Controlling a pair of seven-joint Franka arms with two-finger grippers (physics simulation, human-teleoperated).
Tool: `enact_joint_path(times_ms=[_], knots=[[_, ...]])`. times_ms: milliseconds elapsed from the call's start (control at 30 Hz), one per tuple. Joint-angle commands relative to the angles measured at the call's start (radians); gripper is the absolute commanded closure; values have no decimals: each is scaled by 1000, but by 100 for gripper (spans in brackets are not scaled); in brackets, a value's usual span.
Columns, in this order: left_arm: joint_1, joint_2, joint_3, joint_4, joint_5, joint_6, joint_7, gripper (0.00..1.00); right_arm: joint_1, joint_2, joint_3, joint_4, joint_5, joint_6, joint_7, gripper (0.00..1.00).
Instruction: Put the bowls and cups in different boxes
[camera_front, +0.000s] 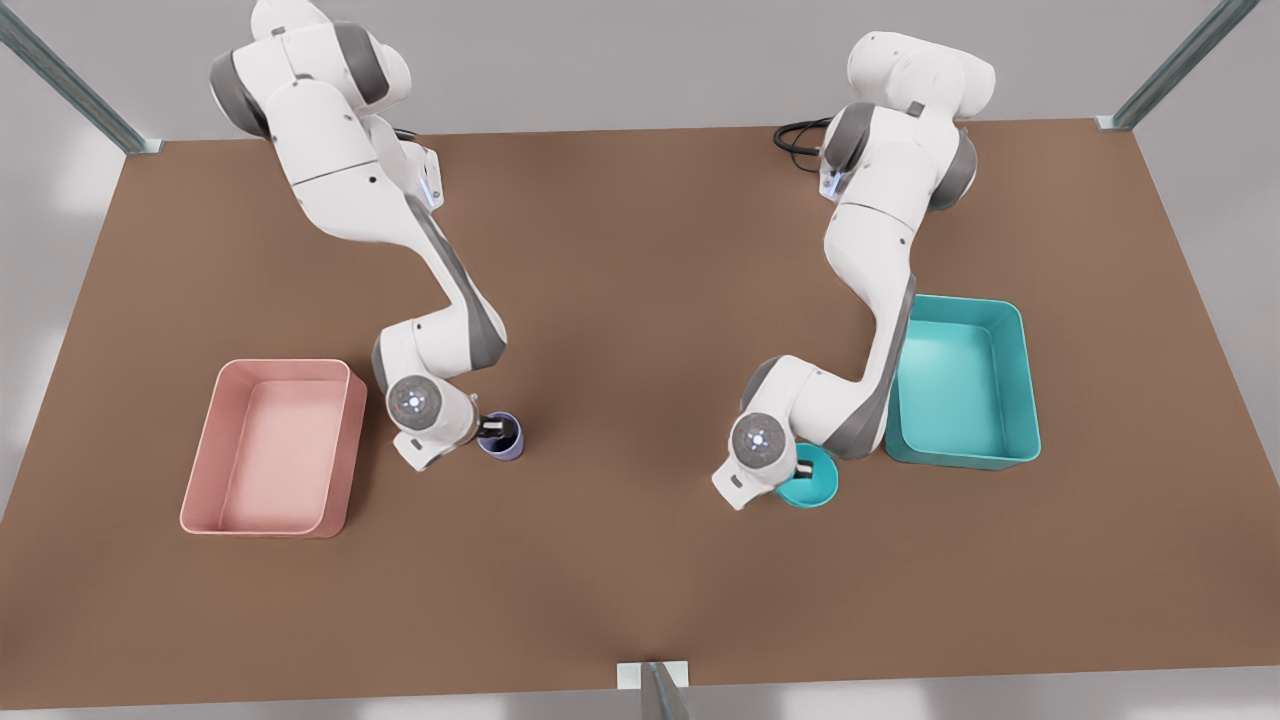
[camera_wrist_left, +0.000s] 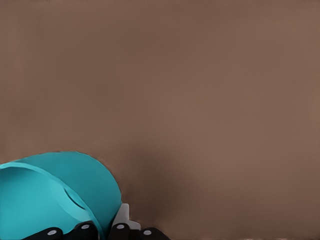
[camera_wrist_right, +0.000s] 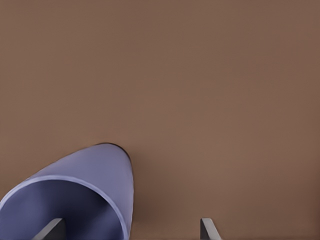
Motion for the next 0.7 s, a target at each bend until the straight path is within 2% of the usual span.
enact_joint_path(times_ms=[0,67,100,133,200,233,300,333,500,567,633,667], knots=[[40,-97,19,-74,-14,-201,-84,79,0,11,0,0,2,35,109,0],[218,-284,21,-372,-52,-198,-108,79,0,34,1,0,2,51,111,0],[284,-384,21,-551,-50,-118,-104,79,2,42,6,0,3,52,109,0],[332,-436,22,-653,-50,-66,-102,79,2,44,8,0,3,52,111,2],[399,-447,38,-749,-46,24,-67,79,2,41,8,0,3,52,109,42],[398,-445,48,-793,-47,83,-36,79,2,39,8,1,3,51,109,54],[403,-434,59,-870,-47,204,-36,79,0,39,8,6,3,48,109,67],[404,-433,64,-907,-47,259,-36,79,2,41,8,11,3,45,109,78],[435,-401,111,-924,-46,356,-35,79,-1,36,8,17,2,40,98,79],[432,-398,111,-925,-47,353,-35,52,-47,-67,6,20,2,-15,25,79],[432,-410,111,-921,-47,322,-30,0,-139,-123,5,66,2,-130,-161,79],[426,-456,111,-907,-50,258,-27,0,-191,-153,-3,70,0,-192,-282,79]])
